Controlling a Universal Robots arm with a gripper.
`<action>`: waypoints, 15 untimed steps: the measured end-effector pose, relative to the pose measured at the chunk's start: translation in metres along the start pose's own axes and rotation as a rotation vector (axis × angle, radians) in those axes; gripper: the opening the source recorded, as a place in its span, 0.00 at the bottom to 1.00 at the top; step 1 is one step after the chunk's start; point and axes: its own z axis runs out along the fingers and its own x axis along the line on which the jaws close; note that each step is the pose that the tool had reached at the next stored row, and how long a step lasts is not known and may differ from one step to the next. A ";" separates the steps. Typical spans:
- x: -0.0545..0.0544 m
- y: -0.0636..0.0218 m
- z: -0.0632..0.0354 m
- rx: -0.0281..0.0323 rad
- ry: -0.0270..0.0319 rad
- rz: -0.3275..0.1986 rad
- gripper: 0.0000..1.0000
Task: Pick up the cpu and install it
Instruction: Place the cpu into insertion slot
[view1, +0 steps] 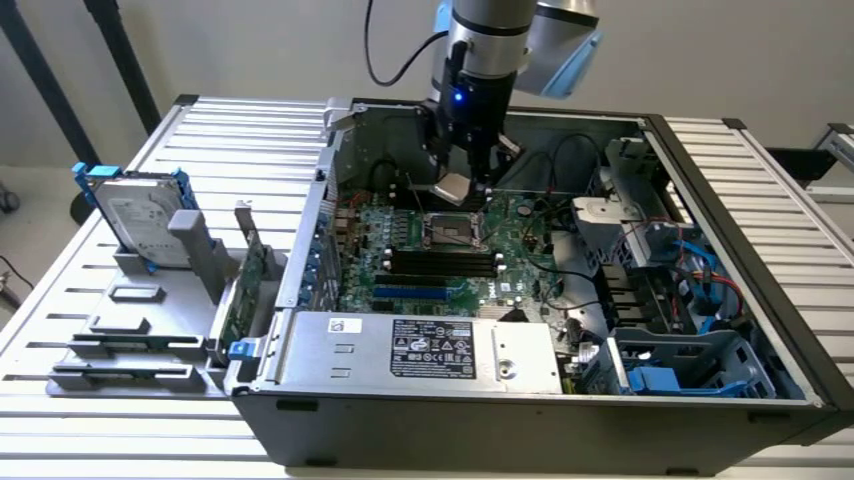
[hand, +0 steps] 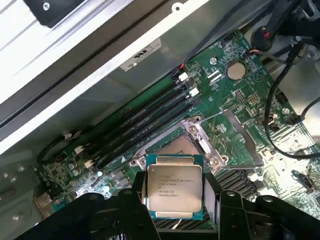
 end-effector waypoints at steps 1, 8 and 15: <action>0.000 0.0000 0.0009 -0.0014 -0.0006 0.018 0.55; -0.001 -0.0002 0.0078 -0.0110 -0.0042 0.145 0.55; -0.001 -0.0005 0.0150 -0.0205 -0.0079 0.272 0.55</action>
